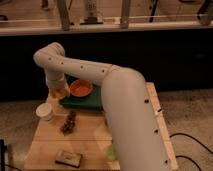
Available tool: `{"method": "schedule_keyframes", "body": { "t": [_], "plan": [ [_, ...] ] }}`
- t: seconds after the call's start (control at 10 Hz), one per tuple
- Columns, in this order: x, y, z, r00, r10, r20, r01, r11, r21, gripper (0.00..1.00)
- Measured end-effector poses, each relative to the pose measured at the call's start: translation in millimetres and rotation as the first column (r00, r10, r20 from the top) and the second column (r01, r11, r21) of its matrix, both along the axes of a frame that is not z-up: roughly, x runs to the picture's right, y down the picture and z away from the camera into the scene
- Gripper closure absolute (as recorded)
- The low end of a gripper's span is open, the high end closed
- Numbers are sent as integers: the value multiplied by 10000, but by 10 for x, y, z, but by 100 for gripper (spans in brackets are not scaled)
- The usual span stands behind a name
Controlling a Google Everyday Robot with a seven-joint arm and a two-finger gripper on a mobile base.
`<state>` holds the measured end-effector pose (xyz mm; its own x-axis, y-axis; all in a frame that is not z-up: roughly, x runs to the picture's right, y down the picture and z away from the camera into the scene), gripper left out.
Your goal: Place apple in paper cup
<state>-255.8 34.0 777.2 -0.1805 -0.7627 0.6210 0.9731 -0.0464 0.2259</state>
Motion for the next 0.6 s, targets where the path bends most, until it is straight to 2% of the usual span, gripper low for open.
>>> {"method": "schedule_keyframes", "body": {
  "t": [0.2, 0.6],
  "plan": [
    [-86, 13, -17, 9983, -191, 547, 180, 9996, 209, 98],
    [-310, 111, -27, 9866, -579, 1526, 570, 9983, 102, 98]
  ]
}}
